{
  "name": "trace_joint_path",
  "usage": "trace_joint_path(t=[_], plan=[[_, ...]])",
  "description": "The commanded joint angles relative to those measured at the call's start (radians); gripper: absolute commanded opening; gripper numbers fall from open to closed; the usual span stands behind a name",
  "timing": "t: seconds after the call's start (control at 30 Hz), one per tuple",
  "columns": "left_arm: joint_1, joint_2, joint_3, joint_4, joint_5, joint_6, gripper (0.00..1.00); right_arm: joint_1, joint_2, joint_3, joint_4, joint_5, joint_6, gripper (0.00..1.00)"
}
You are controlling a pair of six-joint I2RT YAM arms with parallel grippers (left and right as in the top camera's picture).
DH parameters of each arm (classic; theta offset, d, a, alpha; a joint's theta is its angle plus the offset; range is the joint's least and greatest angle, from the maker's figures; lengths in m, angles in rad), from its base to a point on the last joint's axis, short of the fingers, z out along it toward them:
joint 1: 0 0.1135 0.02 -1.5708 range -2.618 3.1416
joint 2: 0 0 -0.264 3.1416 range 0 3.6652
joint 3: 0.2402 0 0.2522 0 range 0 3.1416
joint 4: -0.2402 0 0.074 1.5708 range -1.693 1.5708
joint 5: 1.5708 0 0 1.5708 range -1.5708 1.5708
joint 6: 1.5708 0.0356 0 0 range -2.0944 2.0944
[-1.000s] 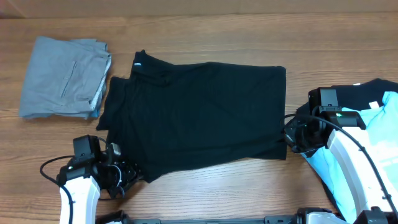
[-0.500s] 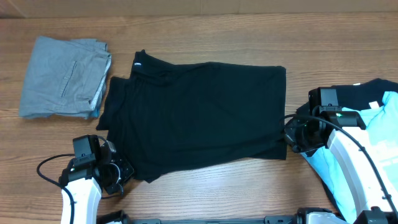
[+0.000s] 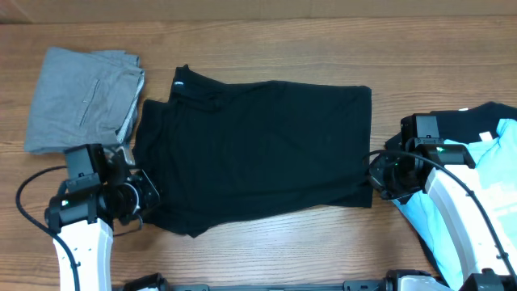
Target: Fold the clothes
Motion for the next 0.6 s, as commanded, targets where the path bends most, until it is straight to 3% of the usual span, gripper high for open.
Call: trace_joint_path(t=[0.0, 0.3, 0.37, 0.47, 0.57], plan=[[-0.007, -0.001, -0.151, 0.024, 0.011, -0.028, 0.42, -0.002, -0.005, 0.02, 0.002, -0.005, -0.019, 0.04], [-0.007, 0.108, -0.425, 0.304, 0.054, -0.072, 0.46, -0.002, -0.005, 0.02, 0.002, -0.005, -0.019, 0.04], [-0.007, 0.144, -0.426, 0.349, 0.055, -0.077, 0.39, -0.002, -0.005, 0.02, 0.002, -0.005, -0.019, 0.04], [-0.007, 0.193, -0.425, 0.383, 0.068, -0.086, 0.13, -0.002, -0.005, 0.02, 0.0, -0.005, -0.026, 0.04], [-0.007, 0.196, -0.415, 0.369, 0.129, -0.085, 0.09, -0.002, -0.005, 0.02, -0.002, -0.005, -0.027, 0.04]])
